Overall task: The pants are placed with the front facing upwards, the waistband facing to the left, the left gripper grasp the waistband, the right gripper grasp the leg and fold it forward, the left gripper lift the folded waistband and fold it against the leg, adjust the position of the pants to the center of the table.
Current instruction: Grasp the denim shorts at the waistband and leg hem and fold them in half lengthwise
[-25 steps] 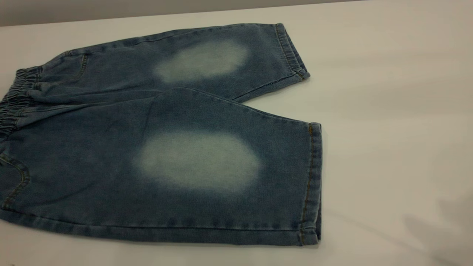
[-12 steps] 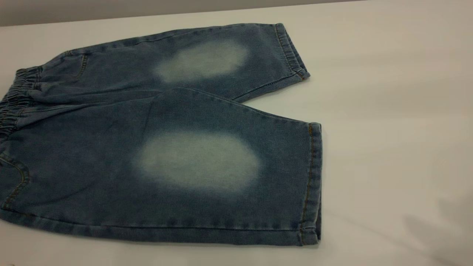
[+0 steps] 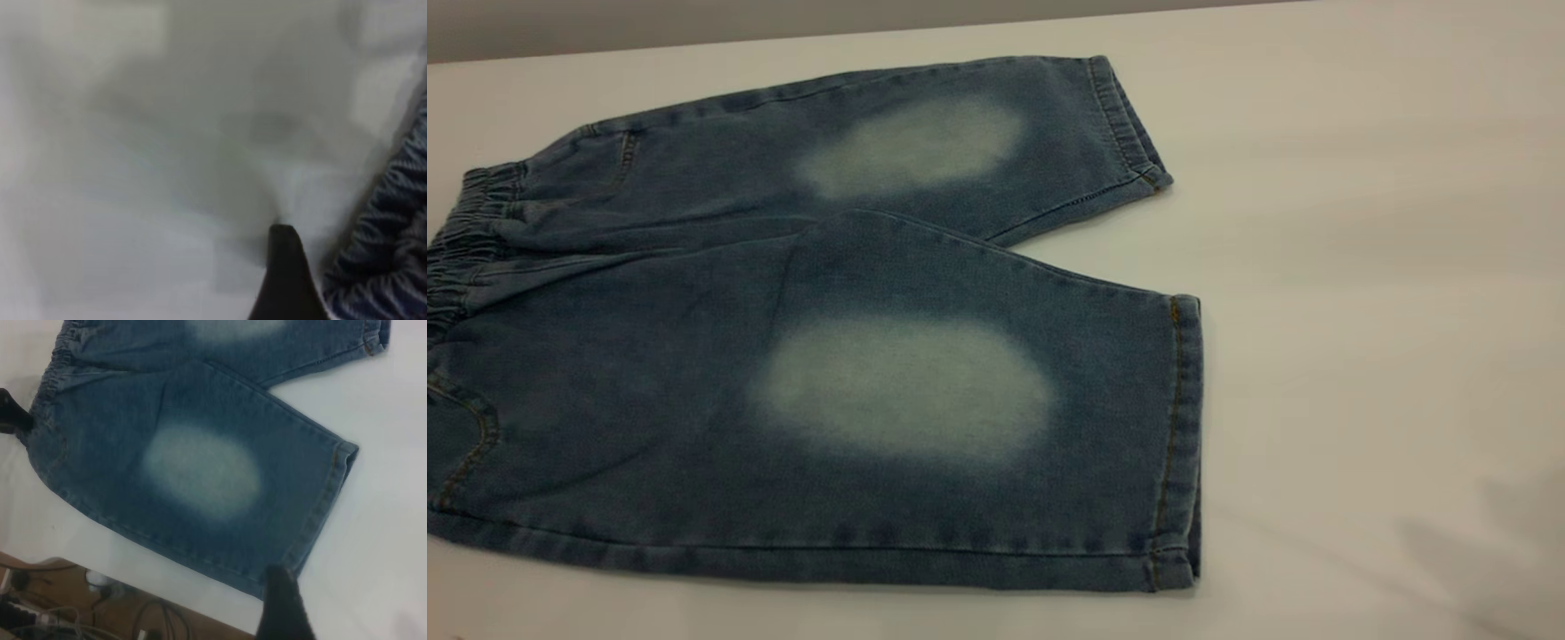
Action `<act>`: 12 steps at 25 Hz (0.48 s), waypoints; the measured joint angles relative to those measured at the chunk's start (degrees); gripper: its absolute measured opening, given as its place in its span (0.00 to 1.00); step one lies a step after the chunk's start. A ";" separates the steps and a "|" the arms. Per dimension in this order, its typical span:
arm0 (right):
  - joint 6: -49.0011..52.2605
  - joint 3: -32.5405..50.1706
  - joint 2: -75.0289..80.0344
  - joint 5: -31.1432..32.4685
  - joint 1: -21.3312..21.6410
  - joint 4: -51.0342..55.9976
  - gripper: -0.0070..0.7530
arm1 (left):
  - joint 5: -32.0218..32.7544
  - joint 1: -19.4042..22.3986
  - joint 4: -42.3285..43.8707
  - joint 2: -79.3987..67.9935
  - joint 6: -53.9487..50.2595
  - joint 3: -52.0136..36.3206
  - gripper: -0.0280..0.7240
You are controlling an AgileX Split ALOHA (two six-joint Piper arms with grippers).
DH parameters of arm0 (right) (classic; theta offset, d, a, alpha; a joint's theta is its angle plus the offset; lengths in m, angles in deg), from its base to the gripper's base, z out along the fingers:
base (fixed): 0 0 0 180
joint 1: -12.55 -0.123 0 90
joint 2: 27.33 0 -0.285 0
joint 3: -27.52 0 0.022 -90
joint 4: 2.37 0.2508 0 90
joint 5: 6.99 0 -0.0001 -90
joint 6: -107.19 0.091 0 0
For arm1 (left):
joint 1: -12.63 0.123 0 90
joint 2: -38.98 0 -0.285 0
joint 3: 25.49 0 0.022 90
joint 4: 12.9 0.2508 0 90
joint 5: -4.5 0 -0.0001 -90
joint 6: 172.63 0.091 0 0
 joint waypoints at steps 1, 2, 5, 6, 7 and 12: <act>0.00 0.00 0.00 0.00 0.00 0.00 0.54 | 0.00 0.00 -0.42 0.00 0.00 0.00 0.63; 0.00 0.00 0.00 0.00 0.00 0.00 0.54 | 0.00 0.00 -0.86 0.00 0.08 0.00 0.63; 0.00 0.00 0.00 0.00 0.00 0.00 0.54 | 0.06 -0.49 -1.13 -0.05 0.08 0.00 0.63; 0.00 0.00 0.00 0.00 0.00 0.00 0.54 | 0.24 -0.86 -1.13 -0.05 0.08 0.00 0.63; 0.05 0.00 0.00 -0.05 0.00 0.00 0.54 | 0.28 -1.36 -1.41 -0.05 0.13 0.00 0.63; 0.05 0.00 0.00 -0.07 0.00 -0.05 0.54 | 0.29 -3.97 -2.63 -0.05 0.43 0.00 0.63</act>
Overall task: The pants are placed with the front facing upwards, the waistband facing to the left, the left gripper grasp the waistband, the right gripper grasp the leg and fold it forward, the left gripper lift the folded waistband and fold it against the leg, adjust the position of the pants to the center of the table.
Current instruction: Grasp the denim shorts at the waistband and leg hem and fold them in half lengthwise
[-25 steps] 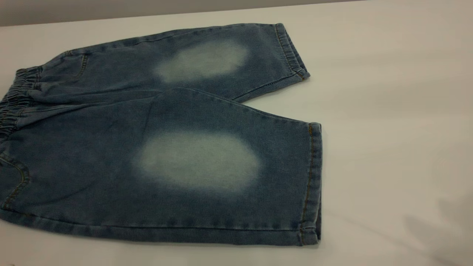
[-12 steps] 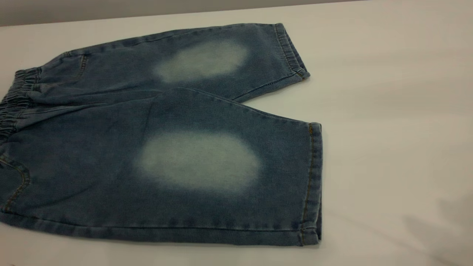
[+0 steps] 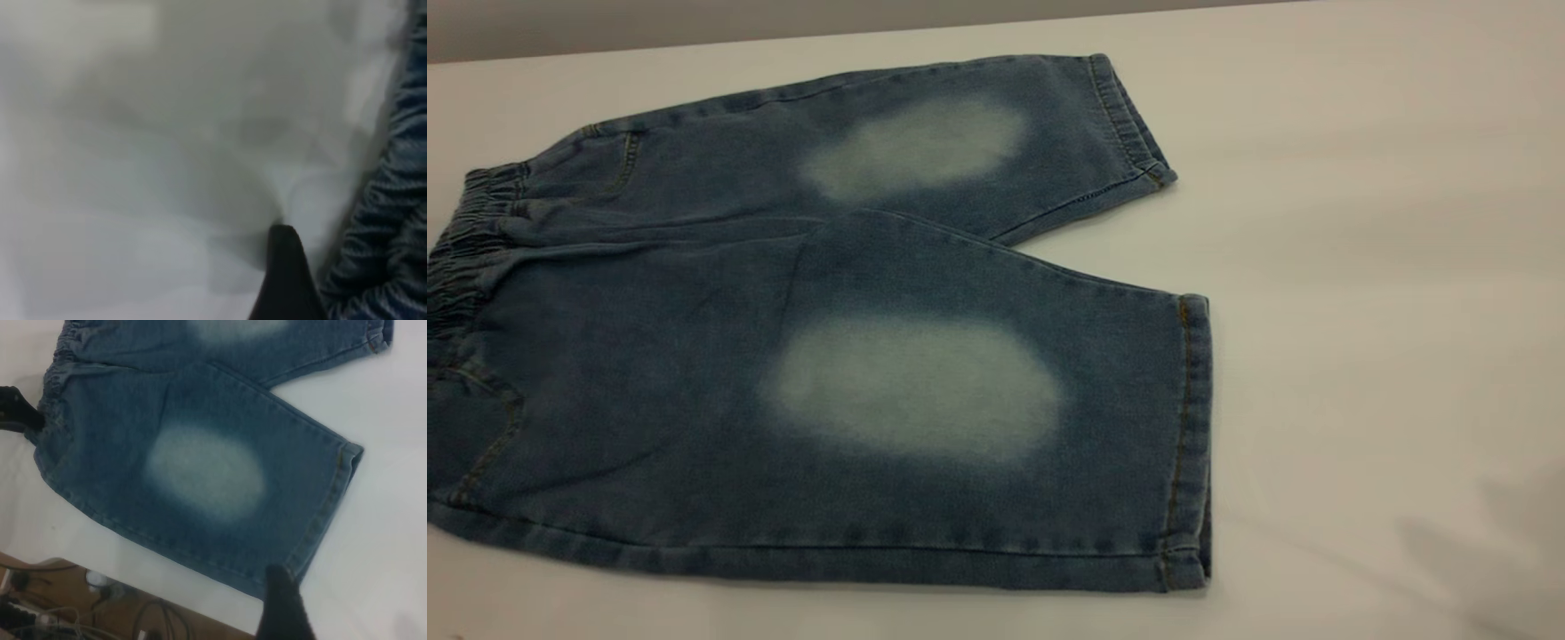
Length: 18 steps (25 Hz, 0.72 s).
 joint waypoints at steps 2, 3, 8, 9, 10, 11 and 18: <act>0.00 0.00 0.00 0.00 0.00 0.00 0.54 | 0.00 -0.63 -0.26 0.00 -0.52 0.00 0.62; 0.00 0.00 0.00 0.00 0.00 0.00 0.54 | 0.00 -0.63 -0.86 0.00 -0.52 0.00 0.61; 0.00 0.00 0.00 0.00 0.00 0.00 0.54 | 0.05 -0.63 -3.73 0.00 -0.57 -0.06 0.45; -0.07 0.00 0.00 0.00 0.00 0.00 0.54 | 0.05 -0.63 -4.15 0.00 -0.57 -0.06 0.41; -0.07 0.00 0.00 0.00 0.00 0.00 0.54 | -0.01 -0.63 -4.27 0.00 -0.63 -0.06 0.37; -0.07 0.00 0.00 0.00 0.00 0.00 0.54 | -0.08 -0.63 -4.35 0.00 -0.63 -0.06 0.33; -0.02 0.00 0.00 0.00 0.00 0.00 0.54 | 0.05 -0.63 -4.53 0.25 -0.75 -0.06 0.14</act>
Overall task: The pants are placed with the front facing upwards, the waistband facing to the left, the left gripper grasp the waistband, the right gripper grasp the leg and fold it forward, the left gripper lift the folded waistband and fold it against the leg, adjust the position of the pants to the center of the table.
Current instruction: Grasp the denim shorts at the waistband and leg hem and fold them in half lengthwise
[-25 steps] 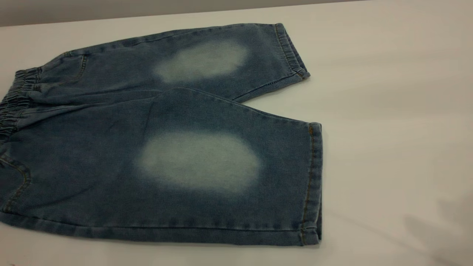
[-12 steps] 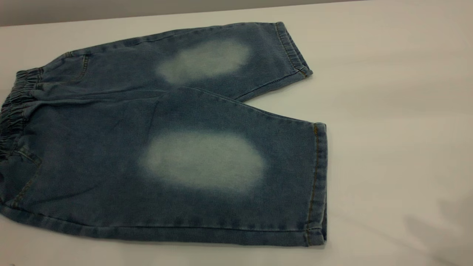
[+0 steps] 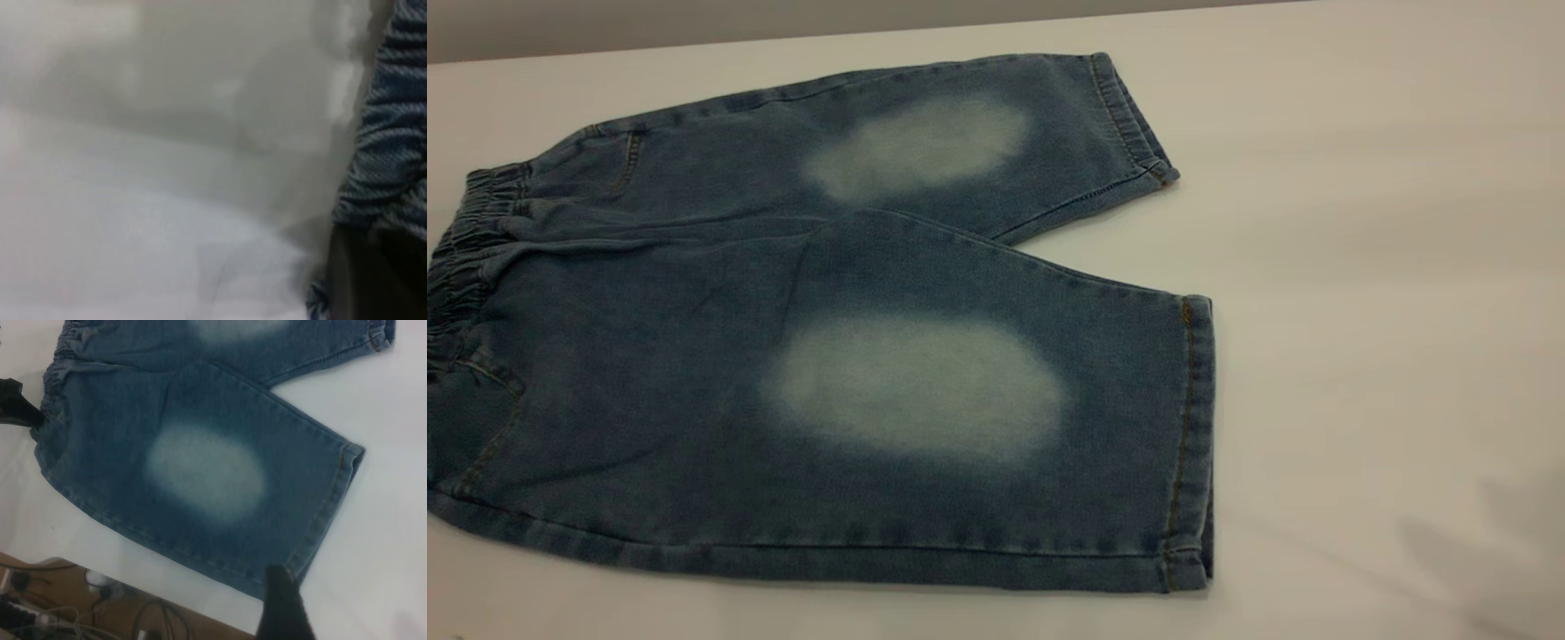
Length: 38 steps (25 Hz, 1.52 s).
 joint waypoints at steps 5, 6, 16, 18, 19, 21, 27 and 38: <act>0.00 1.00 0.53 -0.90 0.00 1.14 0.54 | 1.42 0.00 -2.63 1.77 0.00 0.00 0.11; 0.00 1.66 1.00 -1.17 0.00 1.19 0.54 | 2.19 0.00 -2.63 2.20 0.00 0.00 0.11; -1.69 9.60 6.08 -5.57 0.00 4.03 0.54 | 7.96 0.00 -2.63 3.87 0.21 0.00 0.11; -2.84 11.59 6.98 -7.16 0.00 5.55 0.54 | 7.96 0.00 -2.63 3.87 0.21 0.00 0.11; -3.33 12.56 7.48 -7.77 0.00 6.59 0.54 | 7.88 0.00 -2.63 3.87 0.21 0.00 0.11; -5.13 13.88 8.48 -8.80 0.00 8.88 0.54 | 7.76 0.00 -2.63 3.87 0.70 0.05 0.11; -13.83 16.89 13.53 -11.76 0.00 17.39 0.54 | 8.83 0.00 -2.87 3.87 0.76 1.86 0.11; -34.41 16.96 33.44 -9.76 0.00 33.86 0.56 | 9.45 0.00 -2.87 3.87 0.76 2.28 0.11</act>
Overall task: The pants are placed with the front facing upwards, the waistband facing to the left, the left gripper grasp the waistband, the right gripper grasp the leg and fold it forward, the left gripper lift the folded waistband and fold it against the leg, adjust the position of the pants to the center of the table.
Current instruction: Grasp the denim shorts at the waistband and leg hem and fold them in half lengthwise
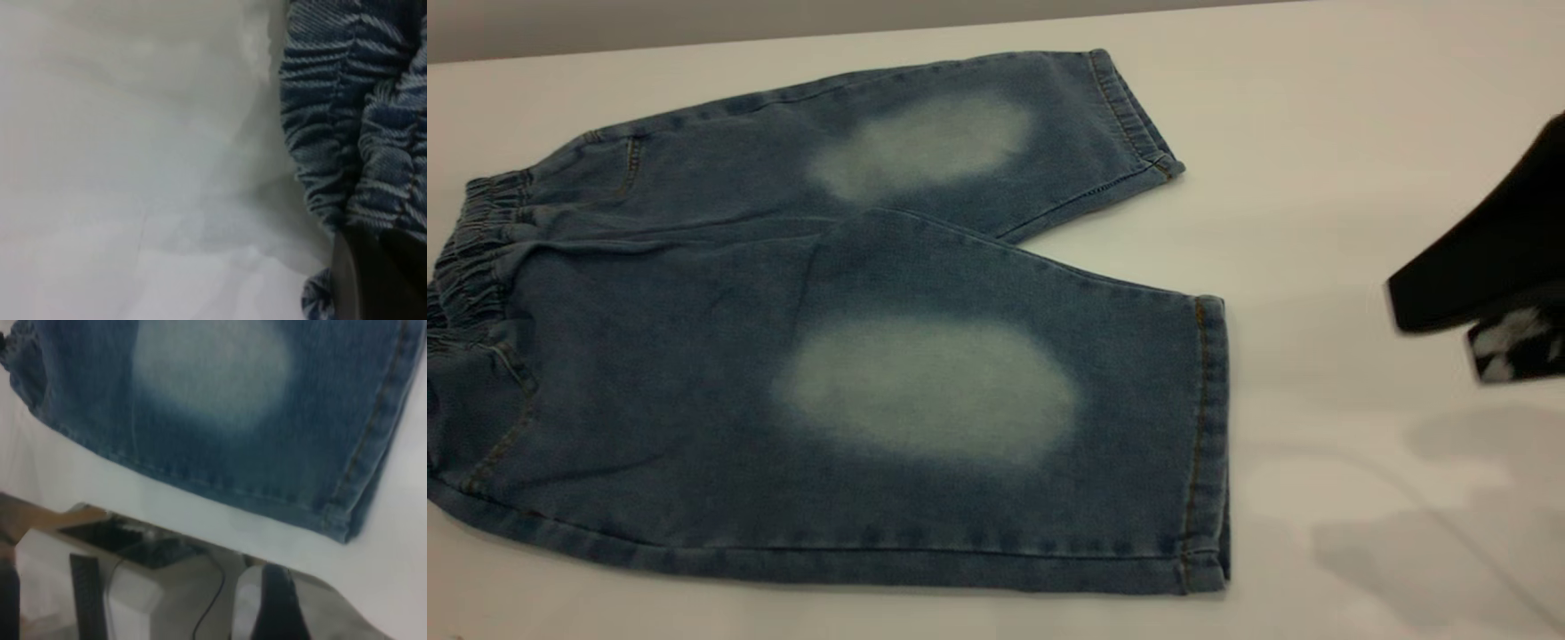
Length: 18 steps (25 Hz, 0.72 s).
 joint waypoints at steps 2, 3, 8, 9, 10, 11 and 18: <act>-3.67 0.00 4.45 0.83 0.00 2.52 0.59 | 0.00 0.00 0.00 0.00 0.00 0.00 0.11; -5.64 0.00 6.92 1.40 0.00 3.91 0.60 | 0.00 0.00 0.00 0.00 0.00 0.00 0.11; -15.09 0.00 18.33 5.40 0.00 10.19 0.62 | 0.00 0.00 0.00 0.00 0.00 0.00 0.11; -17.15 0.00 20.18 5.87 0.00 11.33 0.62 | 0.00 0.00 0.00 0.00 0.00 0.00 0.11; -19.07 0.00 22.33 6.11 0.00 12.69 0.62 | 0.00 0.00 0.00 0.00 0.00 0.00 0.11; -21.14 0.00 24.43 6.31 -0.05 13.96 0.62 | 0.00 0.00 0.00 0.00 0.06 0.00 0.11; -31.15 -0.10 36.28 8.47 -0.05 22.12 0.62 | 0.20 0.00 -0.01 0.00 0.07 0.00 0.11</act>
